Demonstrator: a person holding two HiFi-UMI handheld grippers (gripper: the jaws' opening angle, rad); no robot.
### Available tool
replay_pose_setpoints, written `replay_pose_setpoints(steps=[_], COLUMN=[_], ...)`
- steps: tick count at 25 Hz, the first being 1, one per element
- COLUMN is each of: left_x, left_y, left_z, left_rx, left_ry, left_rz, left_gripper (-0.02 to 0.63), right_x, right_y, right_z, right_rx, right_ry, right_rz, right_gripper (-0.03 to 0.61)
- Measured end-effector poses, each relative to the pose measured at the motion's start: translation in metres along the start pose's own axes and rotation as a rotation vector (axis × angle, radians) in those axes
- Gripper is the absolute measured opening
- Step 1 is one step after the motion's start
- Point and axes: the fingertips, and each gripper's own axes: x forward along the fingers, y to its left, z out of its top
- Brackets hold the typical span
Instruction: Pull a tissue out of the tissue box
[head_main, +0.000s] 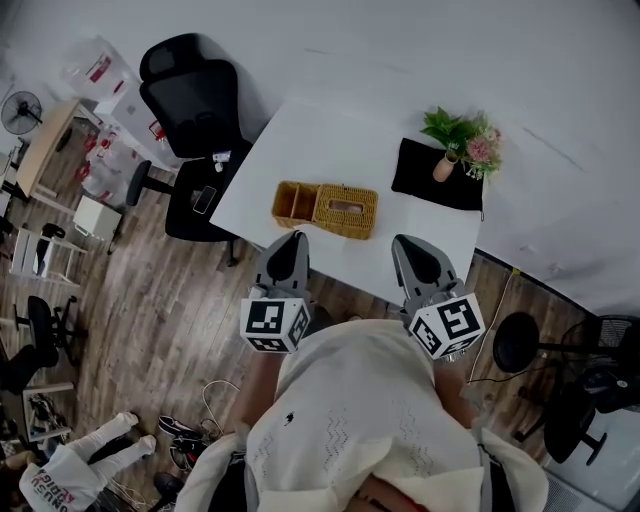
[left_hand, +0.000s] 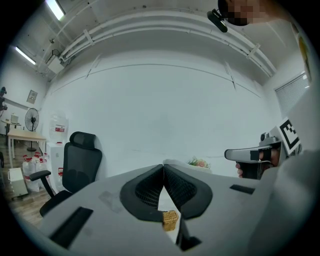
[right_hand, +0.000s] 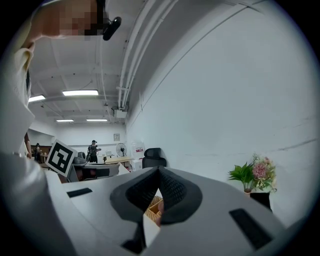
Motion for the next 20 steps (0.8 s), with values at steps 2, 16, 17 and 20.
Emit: replay_pose_setpoints(steps=[2, 16, 17, 20], left_x=[-0.001, -0.005, -0.005, -0.003], left_y=[-0.001, -0.001, -0.001, 0.000], left_z=[-0.001, -0.007, -0.008, -0.011], left_rx=[0.001, 0.004, 0.004, 0.002], left_ry=[0.003, 0.019, 0.019, 0.022], left_rz=[0.000, 0.002, 0.002, 0.004], left_gripper=[0.012, 0.012, 0.012, 0.012], right_x=[0.000, 0.000, 0.000, 0.002], right_y=[0.000, 0.007, 0.007, 0.005], right_z=[-0.002, -0.012, -0.013, -0.016], right_rx=[0.004, 0.014, 0.014, 0.015], right_ry=[0.003, 0.032, 0.034, 0.043], right_rz=[0.002, 0.017, 0.016, 0.016], right_gripper=[0.000, 0.000, 0.000, 0.000])
